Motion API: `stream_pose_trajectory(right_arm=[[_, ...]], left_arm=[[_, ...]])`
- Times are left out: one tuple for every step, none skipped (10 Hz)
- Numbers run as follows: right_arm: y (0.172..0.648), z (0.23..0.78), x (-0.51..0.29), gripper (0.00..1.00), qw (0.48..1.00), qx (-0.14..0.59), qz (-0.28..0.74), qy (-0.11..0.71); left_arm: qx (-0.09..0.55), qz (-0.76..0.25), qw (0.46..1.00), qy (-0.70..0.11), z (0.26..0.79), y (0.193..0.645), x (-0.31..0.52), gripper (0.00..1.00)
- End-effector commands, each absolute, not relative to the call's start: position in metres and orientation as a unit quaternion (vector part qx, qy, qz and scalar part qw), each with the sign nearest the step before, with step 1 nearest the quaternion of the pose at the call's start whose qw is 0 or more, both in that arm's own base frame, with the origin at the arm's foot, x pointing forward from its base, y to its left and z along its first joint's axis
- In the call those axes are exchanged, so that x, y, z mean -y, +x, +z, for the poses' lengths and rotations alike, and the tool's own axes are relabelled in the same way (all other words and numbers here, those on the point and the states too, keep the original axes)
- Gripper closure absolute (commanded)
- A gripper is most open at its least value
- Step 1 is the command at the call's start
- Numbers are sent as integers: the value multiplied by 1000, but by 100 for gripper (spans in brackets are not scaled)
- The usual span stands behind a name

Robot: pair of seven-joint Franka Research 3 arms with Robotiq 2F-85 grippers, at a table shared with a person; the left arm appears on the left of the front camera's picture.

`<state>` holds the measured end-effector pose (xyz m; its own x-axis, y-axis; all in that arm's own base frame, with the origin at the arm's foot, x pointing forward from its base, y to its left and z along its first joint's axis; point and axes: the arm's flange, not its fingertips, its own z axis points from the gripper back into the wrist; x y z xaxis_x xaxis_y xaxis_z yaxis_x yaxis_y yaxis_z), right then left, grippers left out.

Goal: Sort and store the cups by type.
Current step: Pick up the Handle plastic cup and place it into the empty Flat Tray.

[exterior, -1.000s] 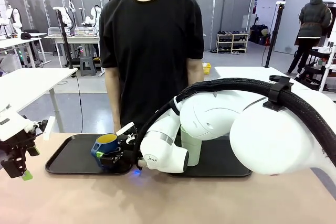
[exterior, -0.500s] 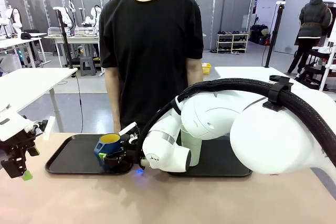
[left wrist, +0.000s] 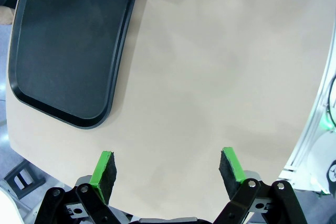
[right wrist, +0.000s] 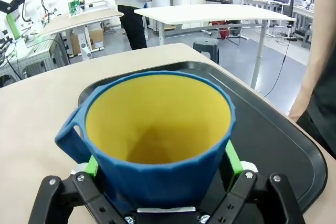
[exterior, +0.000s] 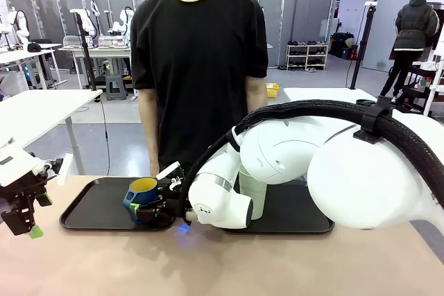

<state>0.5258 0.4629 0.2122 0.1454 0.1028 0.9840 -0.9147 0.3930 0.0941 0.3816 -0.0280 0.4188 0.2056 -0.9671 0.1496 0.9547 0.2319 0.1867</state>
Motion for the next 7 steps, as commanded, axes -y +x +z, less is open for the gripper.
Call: stream_pose_trajectory(right_arm=[[498,212,-457,0,639,543,399,372],[497,212,-456,0,637,544,399,373],[497,213,-455,0,637,546,399,371],[496,213,-455,0,638,546,399,370],[495,213,-454,0,638,545,400,368],[493,214,-452,0,640,545,399,366],[490,215,-450,0,641,544,400,364]], left_arm=[[114,-615,779,37,420,382,28,0],[114,-615,779,37,420,382,28,0],[114,-615,779,37,420,382,28,0],[114,-615,779,37,420,382,28,0],[114,-615,779,37,420,382,28,0],[114,-615,779,37,420,382,28,0],[114,-615,779,37,420,382,28,0]])
